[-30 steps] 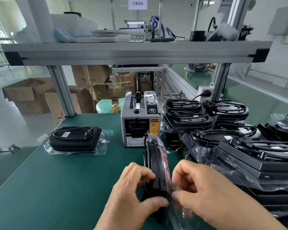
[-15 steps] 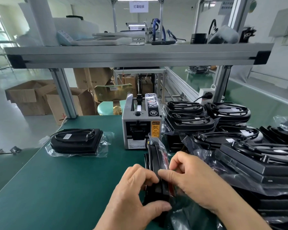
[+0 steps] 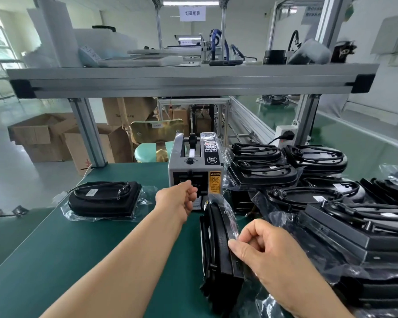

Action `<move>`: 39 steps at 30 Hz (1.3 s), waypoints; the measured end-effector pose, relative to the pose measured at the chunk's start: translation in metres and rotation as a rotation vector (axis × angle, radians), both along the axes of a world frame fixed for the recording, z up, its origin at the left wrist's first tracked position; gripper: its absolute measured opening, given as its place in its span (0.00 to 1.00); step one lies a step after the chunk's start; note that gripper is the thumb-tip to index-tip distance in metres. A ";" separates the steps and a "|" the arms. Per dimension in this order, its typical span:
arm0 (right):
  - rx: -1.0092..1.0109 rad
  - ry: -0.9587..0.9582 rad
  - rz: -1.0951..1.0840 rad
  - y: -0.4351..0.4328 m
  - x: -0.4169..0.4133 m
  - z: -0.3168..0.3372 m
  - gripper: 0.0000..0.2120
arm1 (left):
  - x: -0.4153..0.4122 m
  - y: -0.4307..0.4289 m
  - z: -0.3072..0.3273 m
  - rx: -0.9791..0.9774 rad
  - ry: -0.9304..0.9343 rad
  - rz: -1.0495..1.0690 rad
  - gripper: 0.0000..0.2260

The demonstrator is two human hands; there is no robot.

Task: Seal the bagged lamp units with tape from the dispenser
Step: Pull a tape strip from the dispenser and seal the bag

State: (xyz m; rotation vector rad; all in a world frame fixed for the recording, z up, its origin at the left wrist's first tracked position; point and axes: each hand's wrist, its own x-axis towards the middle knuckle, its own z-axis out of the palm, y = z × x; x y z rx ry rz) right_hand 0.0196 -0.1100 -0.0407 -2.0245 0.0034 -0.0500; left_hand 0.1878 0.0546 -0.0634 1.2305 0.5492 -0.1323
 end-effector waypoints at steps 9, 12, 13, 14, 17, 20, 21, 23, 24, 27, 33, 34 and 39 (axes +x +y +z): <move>0.056 0.016 0.023 0.000 0.001 -0.001 0.09 | 0.008 -0.020 0.007 -0.215 0.034 0.296 0.05; 0.103 0.017 0.022 -0.001 0.001 -0.002 0.10 | -0.006 -0.019 0.011 -0.141 -0.077 0.293 0.07; 0.121 0.015 0.021 -0.001 0.000 -0.003 0.10 | -0.014 -0.014 0.014 -0.103 -0.130 0.252 0.08; 0.136 0.013 0.021 -0.001 0.000 -0.004 0.10 | -0.023 -0.007 0.017 -0.068 -0.183 0.180 0.08; 0.170 0.009 0.028 -0.002 0.001 -0.007 0.10 | -0.063 0.017 0.030 0.027 -0.319 -0.203 0.10; 0.192 0.024 0.037 -0.002 0.002 -0.009 0.10 | -0.110 0.029 0.044 0.132 -0.407 -0.592 0.09; 0.216 0.034 0.037 -0.002 0.002 -0.010 0.09 | -0.122 0.030 0.047 0.183 -0.424 -0.683 0.08; 0.281 0.062 0.038 -0.001 0.002 -0.012 0.08 | -0.138 0.029 0.050 0.321 -0.434 -0.773 0.09; 0.297 0.075 0.043 -0.001 0.003 -0.012 0.08 | -0.141 0.027 0.050 0.381 -0.433 -0.784 0.08; 0.307 0.089 0.055 0.000 0.004 -0.013 0.07 | -0.143 0.022 0.050 0.486 -0.429 -0.810 0.07; 0.334 0.106 0.043 0.004 0.004 -0.013 0.07 | -0.138 0.017 0.049 0.546 -0.431 -0.940 0.08; 0.337 0.107 0.041 0.004 0.004 -0.013 0.07 | -0.137 0.017 0.048 0.556 -0.433 -0.933 0.08; 0.341 0.101 0.044 0.004 0.005 -0.013 0.07 | -0.135 0.017 0.046 0.574 -0.444 -0.923 0.10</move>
